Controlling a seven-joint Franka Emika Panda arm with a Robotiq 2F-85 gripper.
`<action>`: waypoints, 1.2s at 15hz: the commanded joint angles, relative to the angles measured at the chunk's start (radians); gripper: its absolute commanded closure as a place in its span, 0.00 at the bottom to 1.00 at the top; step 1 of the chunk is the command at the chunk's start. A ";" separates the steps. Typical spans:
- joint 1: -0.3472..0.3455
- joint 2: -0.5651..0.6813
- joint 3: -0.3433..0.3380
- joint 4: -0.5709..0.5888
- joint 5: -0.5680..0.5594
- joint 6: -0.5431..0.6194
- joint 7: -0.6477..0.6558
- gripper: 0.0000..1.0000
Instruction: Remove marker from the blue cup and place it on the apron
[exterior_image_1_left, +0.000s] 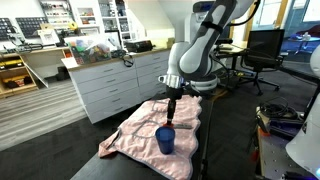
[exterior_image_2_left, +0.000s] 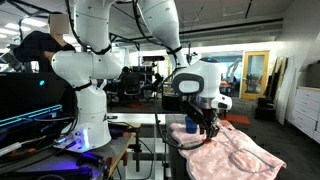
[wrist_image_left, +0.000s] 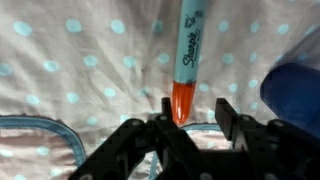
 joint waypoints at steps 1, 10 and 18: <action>0.071 -0.061 -0.054 0.009 0.067 -0.046 -0.035 0.19; 0.171 -0.111 -0.131 0.038 0.144 -0.059 -0.083 0.00; 0.366 -0.215 -0.313 0.064 0.168 -0.133 -0.133 0.00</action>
